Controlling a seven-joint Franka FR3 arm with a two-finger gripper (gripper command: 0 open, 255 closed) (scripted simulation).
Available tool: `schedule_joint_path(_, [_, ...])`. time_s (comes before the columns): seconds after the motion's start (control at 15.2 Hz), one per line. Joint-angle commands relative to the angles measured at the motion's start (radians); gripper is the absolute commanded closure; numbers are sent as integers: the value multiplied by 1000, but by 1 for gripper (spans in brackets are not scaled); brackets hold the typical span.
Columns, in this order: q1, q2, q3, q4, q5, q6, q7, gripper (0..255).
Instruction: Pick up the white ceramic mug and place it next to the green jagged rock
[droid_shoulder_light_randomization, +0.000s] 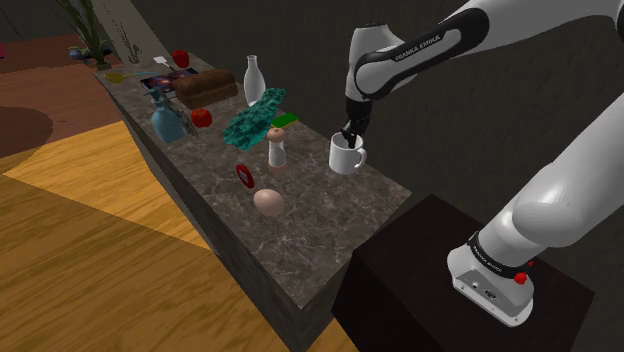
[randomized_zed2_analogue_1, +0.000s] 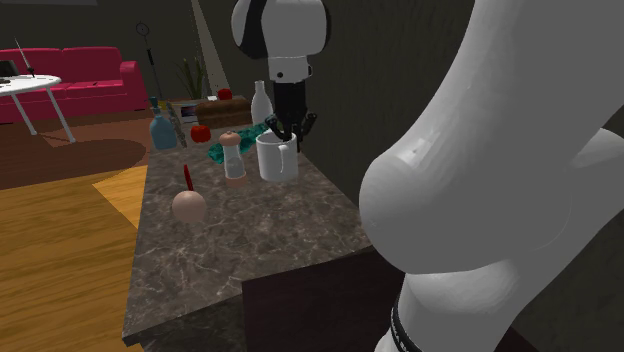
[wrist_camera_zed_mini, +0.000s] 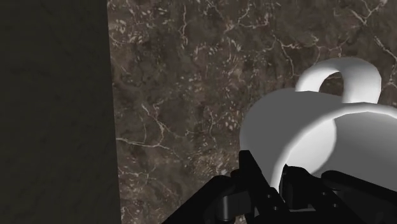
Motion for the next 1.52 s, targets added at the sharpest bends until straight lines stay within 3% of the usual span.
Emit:
schedule_joint_path(0.0, [0, -18, 0, 13, 3, -32, -2, 255])
schedule_joint_path(0.59, [0, -77, -1, 72, 10, -148, -7, 255])
schedule_joint_path(1.06, [-29, 172, -30, 383, -23, -212, -49, 255])
schedule_joint_path(1.45, [-45, 403, -49, 716, -40, -313, -83, 255])
